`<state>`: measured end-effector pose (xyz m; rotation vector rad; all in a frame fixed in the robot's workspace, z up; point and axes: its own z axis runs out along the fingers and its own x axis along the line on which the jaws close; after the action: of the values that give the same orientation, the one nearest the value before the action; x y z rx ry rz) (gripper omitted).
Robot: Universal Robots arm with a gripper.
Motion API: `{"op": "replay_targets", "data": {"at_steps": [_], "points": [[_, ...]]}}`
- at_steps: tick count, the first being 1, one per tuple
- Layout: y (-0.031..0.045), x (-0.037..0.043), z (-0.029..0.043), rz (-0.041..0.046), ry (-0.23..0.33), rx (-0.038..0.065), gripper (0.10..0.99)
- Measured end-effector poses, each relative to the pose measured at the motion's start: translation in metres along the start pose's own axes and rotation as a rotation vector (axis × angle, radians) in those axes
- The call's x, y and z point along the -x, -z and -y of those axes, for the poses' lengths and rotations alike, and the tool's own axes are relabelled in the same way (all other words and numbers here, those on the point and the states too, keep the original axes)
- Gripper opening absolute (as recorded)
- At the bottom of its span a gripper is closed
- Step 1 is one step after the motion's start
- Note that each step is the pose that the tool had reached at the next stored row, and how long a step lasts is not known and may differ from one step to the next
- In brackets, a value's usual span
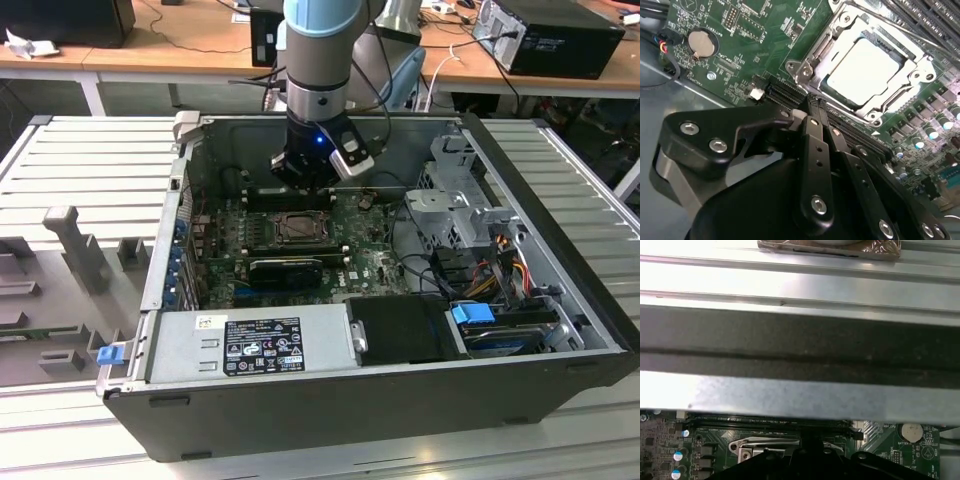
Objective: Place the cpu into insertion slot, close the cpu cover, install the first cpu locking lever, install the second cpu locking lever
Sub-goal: 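Install the first cpu locking lever, then install the second cpu locking lever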
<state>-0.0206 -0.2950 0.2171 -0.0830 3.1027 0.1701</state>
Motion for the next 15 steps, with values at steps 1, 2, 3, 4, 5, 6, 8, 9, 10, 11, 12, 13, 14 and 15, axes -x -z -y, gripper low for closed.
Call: {"op": "replay_targets", "data": {"at_steps": [1,2,3,4,5,6,8,9,10,11,12,13,14,15], "points": [[0.0002,-0.0001,0.0014,-0.0001,0.0,0.0,0.106],[0.0003,-0.0001,0.0022,0.0,0.0,0.0,0.106],[0.0003,-0.0001,0.0028,0.0,0.0,0.0,0.106],[0.0004,-0.0002,0.0034,0.0,0.0,0.0,0.106],[0.0005,-0.0002,0.0039,0.0,0.0,0.0,0.106],[0.0005,-0.0002,0.0044,0.0,0.0,0.0,0.106],[0.0007,-0.0003,0.0059,0.0,0.0,0.0,0.106],[0.001,-0.0005,0.0092,0.0,0.0,0.0,0.106],[0.0014,-0.0007,0.0126,0.0,0.0,0.0,0.106],[0.0025,-0.0007,0.0131,-0.0002,0.0,0.0,0.106],[0.0037,-0.0007,0.013,-0.0001,0.0,0.0,0.106],[0.0053,-0.0006,0.0128,0.0,0.0,0.0,0.106],[0.0082,-0.0004,0.0126,0.0,0.0,0.0,0.106],[0.01,-0.0004,0.0124,0.0,0.0,0.0,0.106]]}}
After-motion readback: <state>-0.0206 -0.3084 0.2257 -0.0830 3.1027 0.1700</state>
